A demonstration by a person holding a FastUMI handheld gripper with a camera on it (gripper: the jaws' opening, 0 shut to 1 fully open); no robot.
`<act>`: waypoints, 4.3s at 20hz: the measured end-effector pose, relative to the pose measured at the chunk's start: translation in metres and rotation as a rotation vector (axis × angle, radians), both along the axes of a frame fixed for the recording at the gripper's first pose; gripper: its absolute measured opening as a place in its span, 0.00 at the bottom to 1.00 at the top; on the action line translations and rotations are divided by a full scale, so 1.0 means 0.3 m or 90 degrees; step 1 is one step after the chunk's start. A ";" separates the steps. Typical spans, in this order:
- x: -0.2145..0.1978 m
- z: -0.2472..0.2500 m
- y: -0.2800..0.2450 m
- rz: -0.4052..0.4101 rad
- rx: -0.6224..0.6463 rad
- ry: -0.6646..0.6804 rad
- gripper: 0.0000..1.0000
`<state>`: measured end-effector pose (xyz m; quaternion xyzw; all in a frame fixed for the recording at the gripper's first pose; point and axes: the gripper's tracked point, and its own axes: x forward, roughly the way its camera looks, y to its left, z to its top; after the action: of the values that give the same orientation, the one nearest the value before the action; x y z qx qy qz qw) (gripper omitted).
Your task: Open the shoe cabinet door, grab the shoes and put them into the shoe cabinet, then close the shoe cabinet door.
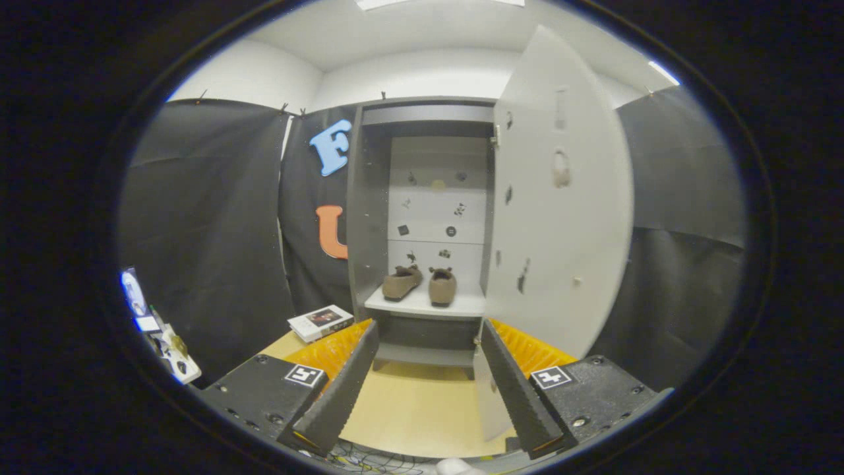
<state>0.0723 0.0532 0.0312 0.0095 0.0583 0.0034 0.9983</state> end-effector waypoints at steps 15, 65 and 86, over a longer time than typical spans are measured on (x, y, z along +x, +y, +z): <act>-0.018 -0.001 -0.812 -0.054 0.037 -0.027 0.99; 0.343 0.007 0.225 0.062 0.028 -0.005 0.98; -0.159 -0.036 -0.002 -0.087 0.036 -0.036 0.98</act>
<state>0.0247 0.0525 0.0205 0.0413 0.0288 -0.0628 0.9968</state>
